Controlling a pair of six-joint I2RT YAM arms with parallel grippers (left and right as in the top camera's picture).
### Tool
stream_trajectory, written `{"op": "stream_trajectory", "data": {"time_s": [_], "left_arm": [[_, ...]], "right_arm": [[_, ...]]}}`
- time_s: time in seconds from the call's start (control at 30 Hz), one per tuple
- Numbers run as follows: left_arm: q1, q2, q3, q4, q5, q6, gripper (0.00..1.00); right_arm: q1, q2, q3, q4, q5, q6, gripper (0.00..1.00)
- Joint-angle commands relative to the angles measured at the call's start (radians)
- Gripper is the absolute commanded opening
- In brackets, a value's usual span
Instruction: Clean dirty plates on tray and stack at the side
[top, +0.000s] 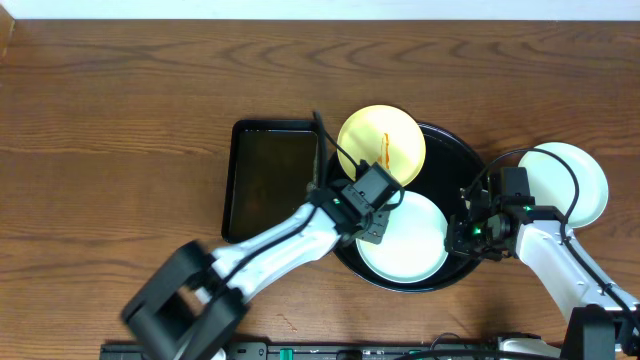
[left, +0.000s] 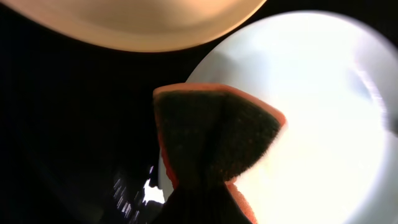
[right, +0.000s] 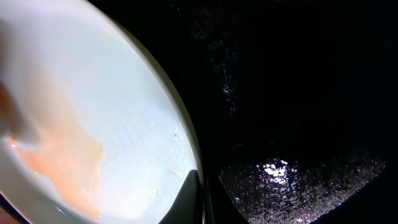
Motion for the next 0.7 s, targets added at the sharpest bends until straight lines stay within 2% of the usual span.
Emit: {"op": "stream_trajectory", "data": {"time_s": [0.0, 0.2, 0.33, 0.67], "left_arm": [[0.019, -0.109, 0.012, -0.060, -0.047, 0.016, 0.07], [0.095, -0.212, 0.012, -0.206, -0.197, 0.017, 0.08], [0.251, -0.236, 0.011, -0.258, -0.196, 0.016, 0.07], [0.362, -0.236, 0.009, -0.301, -0.196, 0.017, 0.07]], "right_arm": [[0.013, -0.007, -0.002, 0.005, -0.003, 0.010, 0.01], [0.013, -0.007, -0.002, 0.044, -0.004, 0.010, 0.01], [0.013, -0.007, -0.002, 0.072, -0.024, -0.018, 0.01], [0.013, -0.169, 0.055, 0.048, 0.043, -0.043, 0.01]]}}
